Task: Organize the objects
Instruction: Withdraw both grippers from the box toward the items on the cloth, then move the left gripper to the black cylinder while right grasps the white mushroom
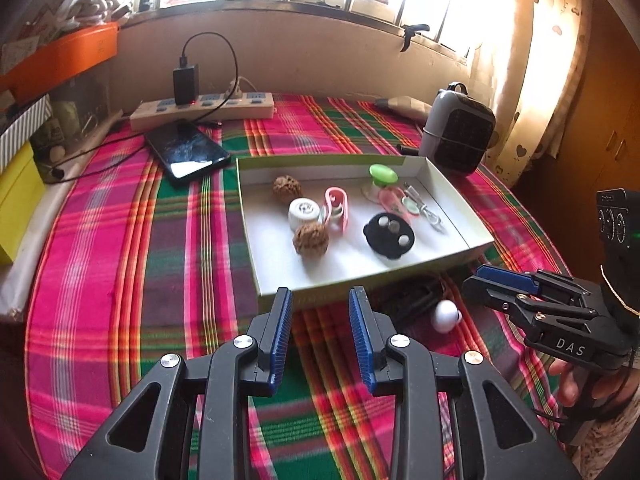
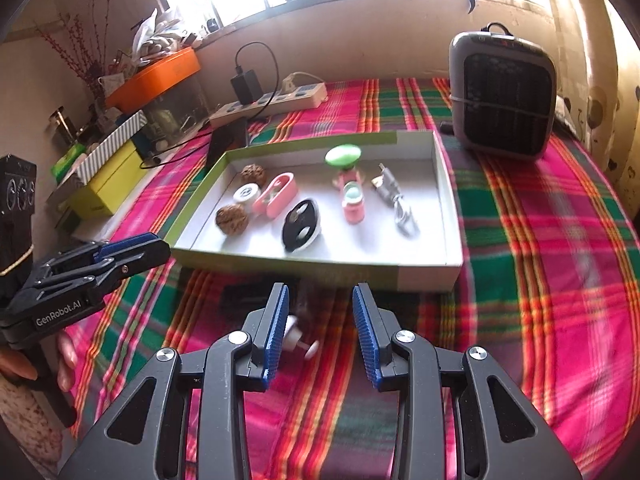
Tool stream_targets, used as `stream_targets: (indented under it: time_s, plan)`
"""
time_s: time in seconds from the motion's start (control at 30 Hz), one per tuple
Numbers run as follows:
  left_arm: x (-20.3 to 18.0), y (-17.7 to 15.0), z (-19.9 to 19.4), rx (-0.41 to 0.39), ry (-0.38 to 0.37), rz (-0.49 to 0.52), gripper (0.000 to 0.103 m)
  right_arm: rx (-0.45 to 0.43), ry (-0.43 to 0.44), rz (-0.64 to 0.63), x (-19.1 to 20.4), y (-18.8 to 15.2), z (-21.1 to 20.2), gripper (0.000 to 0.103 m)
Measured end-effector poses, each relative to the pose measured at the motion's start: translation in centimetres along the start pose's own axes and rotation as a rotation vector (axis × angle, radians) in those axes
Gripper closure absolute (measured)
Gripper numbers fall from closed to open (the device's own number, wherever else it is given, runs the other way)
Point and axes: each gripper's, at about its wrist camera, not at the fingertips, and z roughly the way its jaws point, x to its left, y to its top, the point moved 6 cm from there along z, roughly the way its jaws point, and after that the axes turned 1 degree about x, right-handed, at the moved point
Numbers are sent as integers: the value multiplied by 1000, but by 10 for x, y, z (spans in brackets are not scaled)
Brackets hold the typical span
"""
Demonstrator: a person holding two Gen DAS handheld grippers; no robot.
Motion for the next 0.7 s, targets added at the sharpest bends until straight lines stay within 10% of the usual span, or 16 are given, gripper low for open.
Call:
stream_targets:
  time_s: [0.43, 0.7]
  plan:
    - [2, -17, 3, 22, -37, -24, 75, 20, -28, -67, 16, -18, 12, 68]
    - [1, -19, 6, 37, -47, -21, 75, 46, -63, -141, 27, -23, 22, 48]
